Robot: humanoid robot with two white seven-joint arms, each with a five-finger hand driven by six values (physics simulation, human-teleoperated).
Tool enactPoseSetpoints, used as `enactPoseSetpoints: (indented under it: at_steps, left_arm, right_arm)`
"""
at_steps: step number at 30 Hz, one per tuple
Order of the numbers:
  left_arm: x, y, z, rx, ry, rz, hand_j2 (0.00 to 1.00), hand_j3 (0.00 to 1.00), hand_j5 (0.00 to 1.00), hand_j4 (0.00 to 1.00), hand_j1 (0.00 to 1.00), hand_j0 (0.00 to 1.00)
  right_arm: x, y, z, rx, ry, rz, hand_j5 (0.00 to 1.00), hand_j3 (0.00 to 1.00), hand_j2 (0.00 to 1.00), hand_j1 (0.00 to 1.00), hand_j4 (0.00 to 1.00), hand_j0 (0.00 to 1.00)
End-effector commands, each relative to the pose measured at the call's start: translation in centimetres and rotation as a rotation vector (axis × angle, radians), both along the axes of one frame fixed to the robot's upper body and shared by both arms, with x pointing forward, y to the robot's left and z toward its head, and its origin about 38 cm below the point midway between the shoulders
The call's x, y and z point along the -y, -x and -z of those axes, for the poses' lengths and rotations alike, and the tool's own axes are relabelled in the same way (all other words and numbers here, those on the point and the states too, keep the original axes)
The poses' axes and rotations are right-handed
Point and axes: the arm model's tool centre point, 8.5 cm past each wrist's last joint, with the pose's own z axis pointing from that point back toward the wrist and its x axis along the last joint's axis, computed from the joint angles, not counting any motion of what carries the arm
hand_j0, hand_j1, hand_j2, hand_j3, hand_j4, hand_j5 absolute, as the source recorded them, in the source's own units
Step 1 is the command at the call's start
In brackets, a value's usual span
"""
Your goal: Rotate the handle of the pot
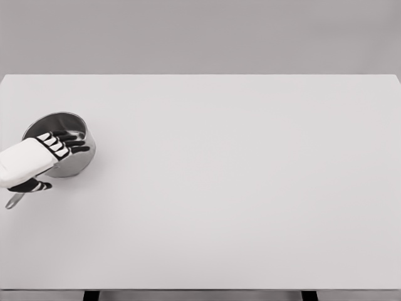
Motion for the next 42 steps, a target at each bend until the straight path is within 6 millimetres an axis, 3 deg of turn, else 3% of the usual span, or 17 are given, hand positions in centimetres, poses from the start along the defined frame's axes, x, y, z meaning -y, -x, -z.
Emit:
enactPoseSetpoints:
  at_steps: [1, 13, 27, 42]
  left_arm:
    - [-0.8, -0.2, -0.1, -0.001, 0.001, -0.024, 1.0, 1.0, 1.0, 1.0, 1.0, 1.0]
    - [-3.3, -0.5, 0.1, -0.012, -0.015, -0.092, 1.0, 1.0, 1.0, 1.0, 1.0, 1.0]
    - [-8.0, -0.9, -0.1, -0.018, -0.038, -0.227, 1.0, 1.0, 1.0, 1.0, 1.0, 1.0]
    - [-10.3, -1.2, -1.2, -0.004, -0.067, -0.281, 1.0, 1.0, 1.0, 1.0, 1.0, 1.0]
  right_arm:
    - [0.0, 0.0, 0.0, 0.0, 0.0, 0.0, 1.0, 1.0, 1.0, 1.0, 1.0, 1.0]
    - [0.0, 0.0, 0.0, 0.0, 0.0, 0.0, 1.0, 1.0, 1.0, 1.0, 1.0, 1.0]
    - [0.0, 0.0, 0.0, 0.0, 0.0, 0.0, 1.0, 1.0, 1.0, 1.0, 1.0, 1.0]
    - [0.0, 0.0, 0.0, 0.0, 0.0, 0.0, 1.0, 1.0, 1.0, 1.0, 1.0, 1.0]
